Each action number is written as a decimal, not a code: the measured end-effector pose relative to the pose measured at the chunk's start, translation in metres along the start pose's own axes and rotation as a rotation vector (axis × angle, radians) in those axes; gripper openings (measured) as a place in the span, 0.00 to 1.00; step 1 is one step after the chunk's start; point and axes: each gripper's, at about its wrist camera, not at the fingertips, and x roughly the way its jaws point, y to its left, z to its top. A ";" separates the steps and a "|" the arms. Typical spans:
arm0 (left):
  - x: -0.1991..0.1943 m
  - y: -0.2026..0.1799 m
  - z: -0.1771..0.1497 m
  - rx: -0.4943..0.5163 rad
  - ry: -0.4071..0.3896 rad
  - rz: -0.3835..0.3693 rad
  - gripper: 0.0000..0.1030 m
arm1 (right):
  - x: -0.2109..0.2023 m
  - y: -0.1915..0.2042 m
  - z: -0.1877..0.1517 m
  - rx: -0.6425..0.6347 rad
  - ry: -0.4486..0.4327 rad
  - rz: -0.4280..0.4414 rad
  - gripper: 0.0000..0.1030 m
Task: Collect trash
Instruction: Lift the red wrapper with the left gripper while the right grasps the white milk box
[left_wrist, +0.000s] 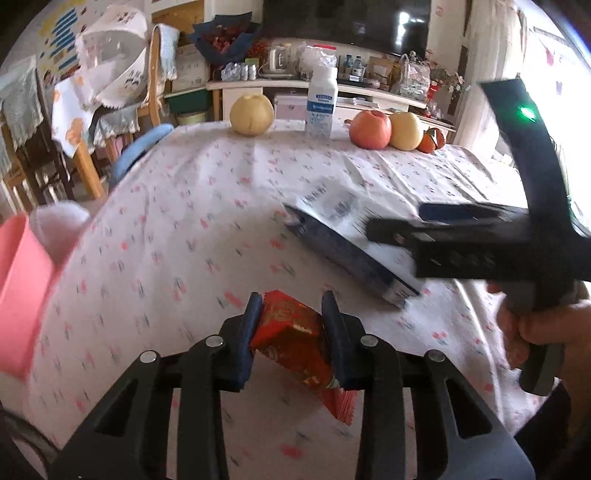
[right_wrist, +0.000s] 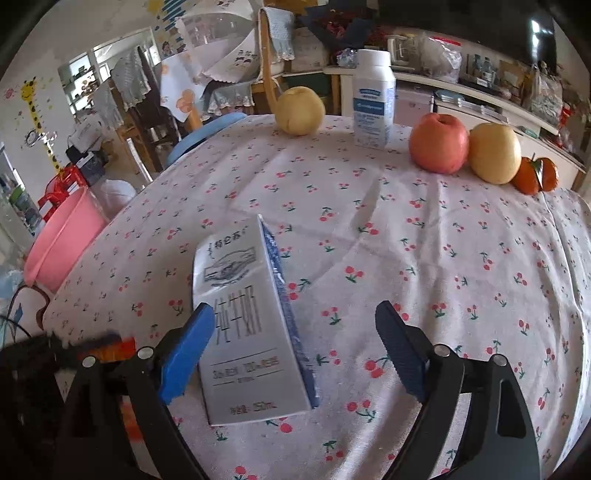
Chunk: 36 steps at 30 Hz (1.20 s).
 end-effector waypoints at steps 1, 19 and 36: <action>0.004 0.005 0.004 0.003 0.003 -0.004 0.34 | 0.000 -0.001 0.000 0.009 0.002 -0.001 0.86; 0.006 -0.002 -0.014 -0.134 0.092 0.129 0.69 | 0.006 0.021 -0.001 -0.072 0.025 -0.004 0.86; 0.018 0.020 -0.004 -0.146 0.052 0.020 0.29 | 0.012 0.024 -0.008 -0.126 0.038 -0.102 0.86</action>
